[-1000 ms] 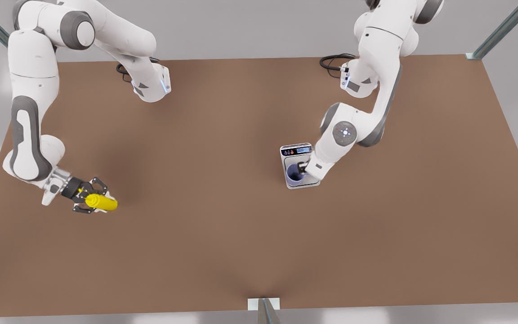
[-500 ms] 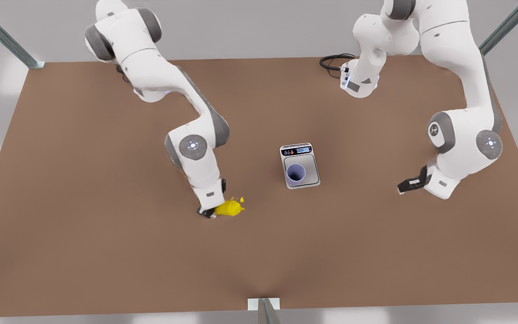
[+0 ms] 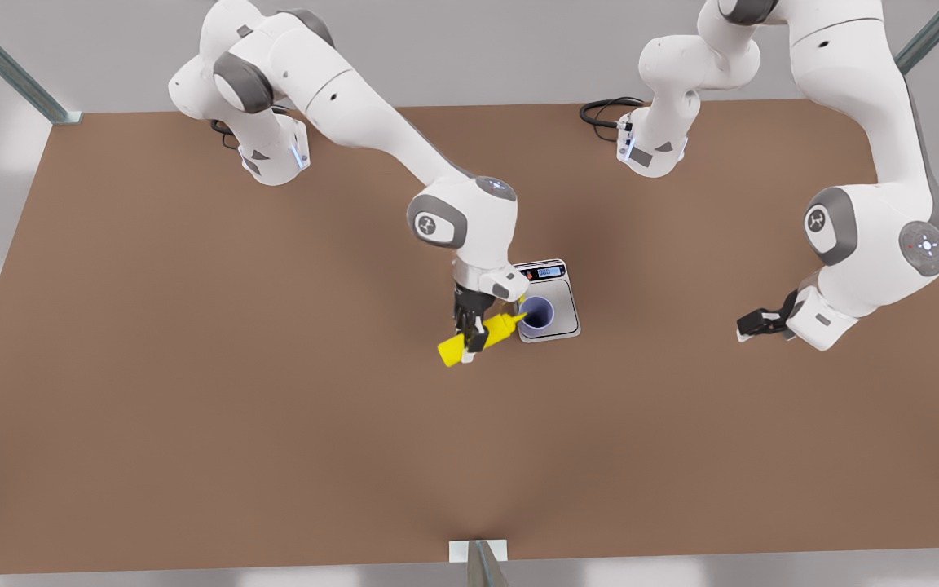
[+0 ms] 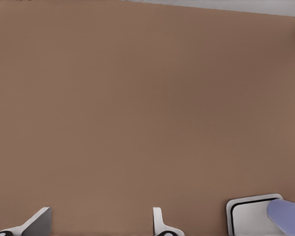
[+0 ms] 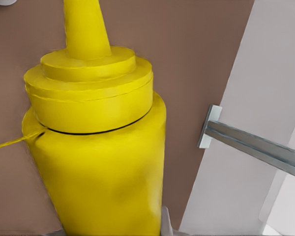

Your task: Move cup to the weight, pick up sauce bottle, pour sauce

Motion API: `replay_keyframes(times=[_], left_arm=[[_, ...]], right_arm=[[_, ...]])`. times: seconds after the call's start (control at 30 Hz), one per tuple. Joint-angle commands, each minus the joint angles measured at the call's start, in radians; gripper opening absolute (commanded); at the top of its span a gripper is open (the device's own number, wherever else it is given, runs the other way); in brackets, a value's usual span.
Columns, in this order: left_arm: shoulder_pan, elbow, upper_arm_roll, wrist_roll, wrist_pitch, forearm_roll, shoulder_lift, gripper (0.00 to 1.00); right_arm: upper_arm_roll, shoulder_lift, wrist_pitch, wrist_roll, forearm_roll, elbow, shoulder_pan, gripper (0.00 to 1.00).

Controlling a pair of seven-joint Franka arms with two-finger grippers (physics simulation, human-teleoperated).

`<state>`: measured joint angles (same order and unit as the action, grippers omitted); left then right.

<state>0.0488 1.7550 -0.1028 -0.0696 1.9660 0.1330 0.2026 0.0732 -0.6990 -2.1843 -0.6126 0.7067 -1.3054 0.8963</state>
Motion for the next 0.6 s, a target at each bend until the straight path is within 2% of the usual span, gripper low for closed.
replay_keyframes(times=[0.0, 0.4, 0.57], left_arm=[[0.0, 0.0, 0.002, 0.002, -0.003, -0.009, 0.0, 1.0], [0.002, 0.0, 0.003, 0.016, -0.022, -0.007, -0.002, 1.0], [0.005, 0.0, 0.003, 0.017, -0.024, -0.007, -0.002, 1.0]], right_arm=[[0.0, -0.004, 0.0, 0.002, 0.031, 0.001, 0.004, 0.6], [0.002, -0.06, 0.028, 0.005, 0.353, 0.037, 0.058, 0.6], [0.007, -0.125, 0.041, 0.011, 0.381, 0.072, 0.087, 0.6]])
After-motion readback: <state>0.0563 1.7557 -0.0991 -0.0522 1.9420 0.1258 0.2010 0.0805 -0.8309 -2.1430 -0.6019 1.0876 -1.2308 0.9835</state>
